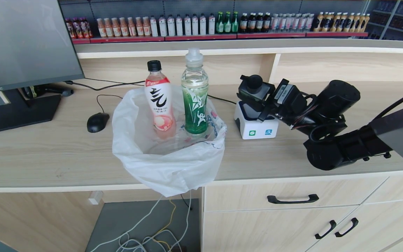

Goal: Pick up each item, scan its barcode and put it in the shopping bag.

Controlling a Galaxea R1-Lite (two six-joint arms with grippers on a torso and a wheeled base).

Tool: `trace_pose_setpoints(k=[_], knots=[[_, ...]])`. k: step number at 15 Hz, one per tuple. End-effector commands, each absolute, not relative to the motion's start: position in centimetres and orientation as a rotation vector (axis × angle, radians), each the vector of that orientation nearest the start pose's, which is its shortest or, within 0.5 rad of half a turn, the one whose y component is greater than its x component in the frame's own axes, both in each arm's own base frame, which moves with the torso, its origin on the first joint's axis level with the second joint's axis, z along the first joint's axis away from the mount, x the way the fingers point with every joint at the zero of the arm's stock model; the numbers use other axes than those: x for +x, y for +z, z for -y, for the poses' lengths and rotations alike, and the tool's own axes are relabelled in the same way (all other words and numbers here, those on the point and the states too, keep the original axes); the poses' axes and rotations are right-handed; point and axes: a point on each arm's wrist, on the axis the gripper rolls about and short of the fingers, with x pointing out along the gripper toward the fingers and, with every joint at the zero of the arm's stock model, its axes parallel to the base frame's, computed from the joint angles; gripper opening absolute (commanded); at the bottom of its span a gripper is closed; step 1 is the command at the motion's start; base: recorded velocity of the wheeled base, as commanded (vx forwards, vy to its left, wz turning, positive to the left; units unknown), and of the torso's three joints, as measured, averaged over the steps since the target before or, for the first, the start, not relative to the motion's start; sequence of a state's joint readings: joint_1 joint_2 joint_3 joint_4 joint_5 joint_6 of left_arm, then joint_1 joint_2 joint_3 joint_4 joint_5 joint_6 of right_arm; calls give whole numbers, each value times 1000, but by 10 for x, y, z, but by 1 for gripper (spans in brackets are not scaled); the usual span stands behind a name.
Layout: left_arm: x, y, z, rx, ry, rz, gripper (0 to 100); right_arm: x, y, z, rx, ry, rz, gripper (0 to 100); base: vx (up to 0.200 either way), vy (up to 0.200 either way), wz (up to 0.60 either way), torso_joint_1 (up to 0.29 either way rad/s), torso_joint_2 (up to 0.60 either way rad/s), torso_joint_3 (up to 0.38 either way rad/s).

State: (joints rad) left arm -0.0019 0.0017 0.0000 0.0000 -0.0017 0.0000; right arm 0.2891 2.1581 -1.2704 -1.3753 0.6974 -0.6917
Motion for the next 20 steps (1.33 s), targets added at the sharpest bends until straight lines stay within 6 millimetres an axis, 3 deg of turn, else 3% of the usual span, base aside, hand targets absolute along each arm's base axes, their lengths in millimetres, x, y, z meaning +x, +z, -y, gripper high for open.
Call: trace_pose_setpoints(k=[1, 6, 10, 14, 17, 20], knots=[[-23, 76, 0, 0, -3, -2, 100, 398, 210, -134, -722, 758, 822, 0, 0, 0, 0, 0, 0, 0], [-23, 76, 0, 0, -3, -2, 100, 371, 227, -124, -603, 685, 793, 0, 0, 0, 0, 0, 0, 0], [-23, 76, 0, 0, -3, -2, 100, 342, 253, -116, -490, 669, 783, 0, 0, 0, 0, 0, 0, 0], [-23, 76, 0, 0, -3, -2, 100, 303, 261, -100, -213, 505, 659, 0, 0, 0, 0, 0, 0, 0], [-23, 76, 0, 0, -3, -2, 100, 276, 250, -95, -160, 508, 606, 0, 0, 0, 0, 0, 0, 0], [-23, 76, 0, -2, -3, -2, 100, 254, 237, -118, -81, 500, 543, 0, 0, 0, 0, 0, 0, 0]])
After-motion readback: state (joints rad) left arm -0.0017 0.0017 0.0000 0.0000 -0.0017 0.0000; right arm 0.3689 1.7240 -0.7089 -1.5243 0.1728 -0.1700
